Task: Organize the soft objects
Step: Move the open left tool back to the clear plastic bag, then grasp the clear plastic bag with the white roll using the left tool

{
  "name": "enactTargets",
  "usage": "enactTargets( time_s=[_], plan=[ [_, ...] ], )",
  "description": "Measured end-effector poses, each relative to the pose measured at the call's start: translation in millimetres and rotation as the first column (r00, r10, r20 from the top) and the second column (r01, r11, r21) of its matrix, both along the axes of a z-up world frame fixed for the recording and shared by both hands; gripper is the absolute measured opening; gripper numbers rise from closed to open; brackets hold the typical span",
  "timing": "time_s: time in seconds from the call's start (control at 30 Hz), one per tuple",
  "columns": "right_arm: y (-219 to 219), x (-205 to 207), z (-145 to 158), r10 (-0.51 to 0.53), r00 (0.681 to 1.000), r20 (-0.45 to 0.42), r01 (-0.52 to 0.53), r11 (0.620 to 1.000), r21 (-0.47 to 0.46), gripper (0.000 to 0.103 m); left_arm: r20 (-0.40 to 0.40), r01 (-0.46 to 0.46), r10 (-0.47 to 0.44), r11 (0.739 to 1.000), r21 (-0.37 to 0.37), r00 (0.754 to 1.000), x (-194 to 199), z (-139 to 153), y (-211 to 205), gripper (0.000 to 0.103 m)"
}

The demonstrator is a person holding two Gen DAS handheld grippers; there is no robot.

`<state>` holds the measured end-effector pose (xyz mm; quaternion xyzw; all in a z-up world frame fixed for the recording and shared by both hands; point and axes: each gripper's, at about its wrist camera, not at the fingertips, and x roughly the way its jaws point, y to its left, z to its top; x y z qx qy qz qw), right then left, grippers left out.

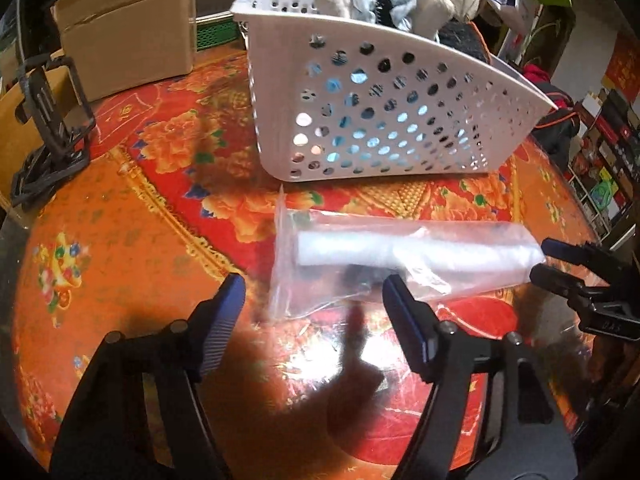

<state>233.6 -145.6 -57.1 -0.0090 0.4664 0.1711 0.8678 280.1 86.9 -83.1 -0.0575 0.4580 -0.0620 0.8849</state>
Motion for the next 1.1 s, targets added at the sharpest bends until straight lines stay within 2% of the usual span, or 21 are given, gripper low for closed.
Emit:
enactTargets(
  time_s=[0.23, 0.7, 0.93, 1.0, 1.03, 1.07, 1.1],
  plan=[
    [9, 3, -4, 0.016, 1.0, 0.003, -0.016, 0.999, -0.041, 0.053, -0.008, 0.005, -0.005, 1.0, 0.012, 1.0, 8, -7, -3, 0.059],
    [20, 3, -6, 0.049, 0.999, 0.013, -0.048, 0.996, -0.074, 0.053, 0.005, 0.026, -0.026, 1.0, 0.01, 1.0, 12, -8, -7, 0.058],
    [19, 5, -7, 0.056, 0.998, 0.013, -0.055, 0.996, -0.071, 0.053, 0.008, 0.042, -0.042, 0.998, 0.049, 0.999, 13, -9, -14, 0.058],
    [20, 5, -6, 0.059, 0.998, 0.015, -0.058, 0.995, -0.082, 0.053, 0.011, 0.046, -0.047, 0.997, 0.066, 0.999, 12, -9, -17, 0.053],
    [20, 5, -6, 0.062, 0.998, 0.018, -0.061, 0.995, -0.081, 0.05, 0.012, 0.046, -0.047, 0.997, 0.069, 0.999, 11, -8, -18, 0.039],
    [21, 4, -6, 0.067, 0.997, 0.022, -0.065, 0.995, -0.079, 0.047, 0.014, 0.048, -0.049, 0.997, 0.067, 0.999, 10, -8, -18, 0.029],
    [21, 4, -6, 0.065, 0.998, 0.025, -0.063, 0.995, -0.082, 0.042, 0.018, 0.052, -0.053, 0.997, 0.055, 0.998, 9, -7, -18, 0.027]
  ],
)
